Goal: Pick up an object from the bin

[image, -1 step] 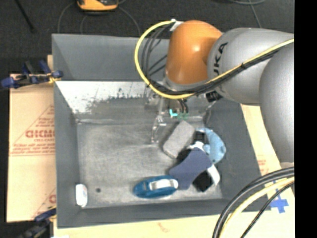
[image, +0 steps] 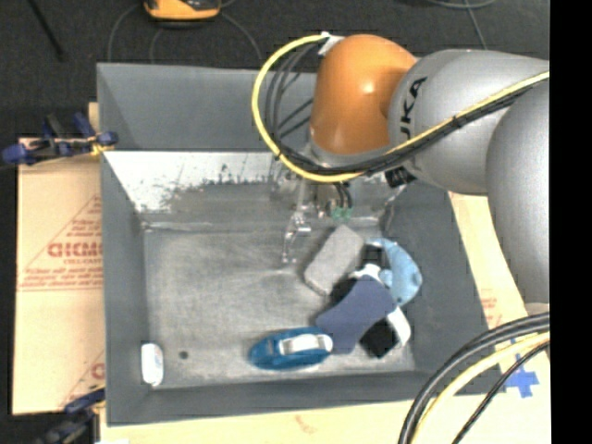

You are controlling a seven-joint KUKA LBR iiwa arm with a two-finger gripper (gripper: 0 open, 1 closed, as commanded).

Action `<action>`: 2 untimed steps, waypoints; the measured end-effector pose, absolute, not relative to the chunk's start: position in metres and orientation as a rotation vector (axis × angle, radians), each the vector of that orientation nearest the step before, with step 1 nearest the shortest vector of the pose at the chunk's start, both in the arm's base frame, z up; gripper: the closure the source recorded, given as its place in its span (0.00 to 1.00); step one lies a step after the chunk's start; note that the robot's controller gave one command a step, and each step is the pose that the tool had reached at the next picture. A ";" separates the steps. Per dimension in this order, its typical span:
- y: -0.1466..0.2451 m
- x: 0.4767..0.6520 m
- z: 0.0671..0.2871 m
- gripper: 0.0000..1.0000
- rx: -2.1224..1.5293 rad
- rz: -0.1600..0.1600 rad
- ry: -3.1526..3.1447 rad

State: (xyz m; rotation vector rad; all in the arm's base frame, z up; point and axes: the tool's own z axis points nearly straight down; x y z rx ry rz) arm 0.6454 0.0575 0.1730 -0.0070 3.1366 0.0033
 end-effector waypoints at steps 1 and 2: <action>0.010 0.628 0.113 0.00 -0.235 -0.002 3.127; -0.044 0.652 0.101 0.00 -0.373 -0.004 3.113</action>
Offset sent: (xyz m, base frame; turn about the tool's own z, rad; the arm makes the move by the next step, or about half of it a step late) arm 0.0040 -0.0966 -0.0730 -0.2397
